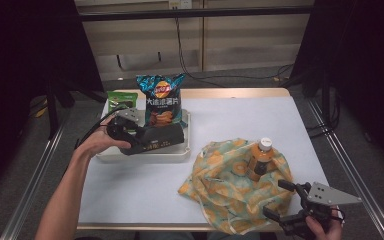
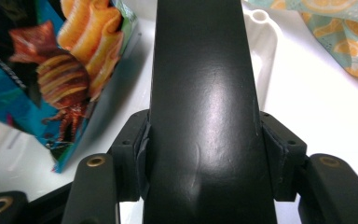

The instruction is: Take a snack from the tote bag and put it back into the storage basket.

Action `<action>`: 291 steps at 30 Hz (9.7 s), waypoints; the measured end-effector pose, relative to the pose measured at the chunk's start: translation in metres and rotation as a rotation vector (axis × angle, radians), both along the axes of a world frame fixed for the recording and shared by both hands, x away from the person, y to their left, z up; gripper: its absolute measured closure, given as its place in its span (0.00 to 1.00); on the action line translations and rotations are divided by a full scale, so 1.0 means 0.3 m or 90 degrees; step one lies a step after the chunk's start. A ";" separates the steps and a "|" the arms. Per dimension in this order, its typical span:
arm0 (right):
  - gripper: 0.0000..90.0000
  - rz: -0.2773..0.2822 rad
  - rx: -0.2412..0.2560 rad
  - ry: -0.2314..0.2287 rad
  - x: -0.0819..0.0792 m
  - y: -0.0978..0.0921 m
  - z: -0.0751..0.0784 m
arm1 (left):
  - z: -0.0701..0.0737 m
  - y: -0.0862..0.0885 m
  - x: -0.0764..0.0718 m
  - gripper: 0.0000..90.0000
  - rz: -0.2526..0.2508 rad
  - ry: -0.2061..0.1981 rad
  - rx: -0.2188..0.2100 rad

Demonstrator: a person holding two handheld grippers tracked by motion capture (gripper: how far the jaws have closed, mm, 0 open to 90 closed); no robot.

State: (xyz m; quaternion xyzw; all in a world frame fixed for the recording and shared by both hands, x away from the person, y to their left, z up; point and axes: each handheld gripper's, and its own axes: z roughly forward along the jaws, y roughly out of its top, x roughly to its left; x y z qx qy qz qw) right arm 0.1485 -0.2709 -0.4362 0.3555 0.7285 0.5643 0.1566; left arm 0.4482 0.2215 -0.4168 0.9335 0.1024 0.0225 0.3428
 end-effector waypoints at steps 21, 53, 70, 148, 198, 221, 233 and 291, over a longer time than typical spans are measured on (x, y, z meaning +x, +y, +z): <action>0.01 0.005 0.001 0.003 0.007 -0.004 -0.005 | -0.068 -0.037 0.016 0.47 -0.023 0.008 0.022; 0.01 0.007 0.002 0.001 0.000 -0.004 0.000 | 0.033 -0.033 -0.129 0.97 0.116 0.031 -0.127; 0.01 0.008 0.003 0.002 0.009 -0.001 -0.002 | -0.094 0.135 -0.150 0.98 0.201 0.080 -0.120; 0.17 -0.043 -0.017 -0.009 0.031 -0.018 0.012 | 0.048 -0.353 -0.605 0.31 0.135 -0.013 -0.307; 0.16 -0.038 -0.036 -0.002 0.011 -0.031 -0.003 | 0.089 -0.898 -0.435 0.33 0.053 0.016 -0.315; 0.16 -0.037 -0.035 -0.001 0.011 -0.033 -0.005 | 0.010 -1.021 -0.424 0.25 0.074 0.020 -0.296; 0.16 -0.037 -0.038 0.001 0.012 -0.032 -0.006 | -0.009 -1.036 -0.423 0.32 0.085 0.015 -0.285; 0.16 -0.027 -0.043 0.005 0.012 -0.021 -0.008 | -0.029 -0.840 -0.491 0.23 0.074 0.006 -0.274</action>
